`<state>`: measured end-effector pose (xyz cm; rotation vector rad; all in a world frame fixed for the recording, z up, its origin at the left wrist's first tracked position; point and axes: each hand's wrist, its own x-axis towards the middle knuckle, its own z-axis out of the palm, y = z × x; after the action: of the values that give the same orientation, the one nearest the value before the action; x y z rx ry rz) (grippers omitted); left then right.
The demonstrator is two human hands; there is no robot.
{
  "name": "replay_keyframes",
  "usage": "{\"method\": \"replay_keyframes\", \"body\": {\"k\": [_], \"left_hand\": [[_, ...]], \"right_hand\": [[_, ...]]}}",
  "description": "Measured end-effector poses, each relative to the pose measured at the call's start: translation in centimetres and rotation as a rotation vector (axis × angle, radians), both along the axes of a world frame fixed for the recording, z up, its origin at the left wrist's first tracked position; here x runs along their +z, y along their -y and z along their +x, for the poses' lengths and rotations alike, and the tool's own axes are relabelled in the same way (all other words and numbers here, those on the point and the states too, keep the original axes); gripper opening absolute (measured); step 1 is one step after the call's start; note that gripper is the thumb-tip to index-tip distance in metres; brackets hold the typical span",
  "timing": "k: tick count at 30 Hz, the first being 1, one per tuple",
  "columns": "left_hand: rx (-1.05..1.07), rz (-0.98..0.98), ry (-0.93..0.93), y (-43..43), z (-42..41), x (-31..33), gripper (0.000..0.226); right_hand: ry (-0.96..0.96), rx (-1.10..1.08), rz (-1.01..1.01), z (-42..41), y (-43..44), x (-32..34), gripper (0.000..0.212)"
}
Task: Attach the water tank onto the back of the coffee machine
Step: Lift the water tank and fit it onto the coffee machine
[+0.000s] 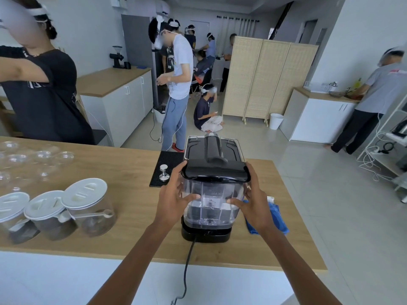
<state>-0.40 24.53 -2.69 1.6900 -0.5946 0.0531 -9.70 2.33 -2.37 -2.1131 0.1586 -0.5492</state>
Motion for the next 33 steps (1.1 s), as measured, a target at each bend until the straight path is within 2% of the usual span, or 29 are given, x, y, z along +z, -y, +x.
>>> {"method": "replay_keyframes", "body": {"k": [12,22,33], "left_hand": [[0.021,0.060,0.032,0.0,1.1,-1.9,0.108],[0.025,0.050,0.041,0.0,0.3,-2.4,0.105],[0.005,0.069,0.060,-0.1,0.9,-3.9,0.102]], "right_hand": [[-0.042,0.001,0.025,0.1,-0.5,-0.5,0.118],[-0.069,-0.083,-0.131,-0.2,-1.0,-0.8,0.120],[-0.073,-0.115,-0.137,-0.1,-1.0,-1.6,0.115]]}}
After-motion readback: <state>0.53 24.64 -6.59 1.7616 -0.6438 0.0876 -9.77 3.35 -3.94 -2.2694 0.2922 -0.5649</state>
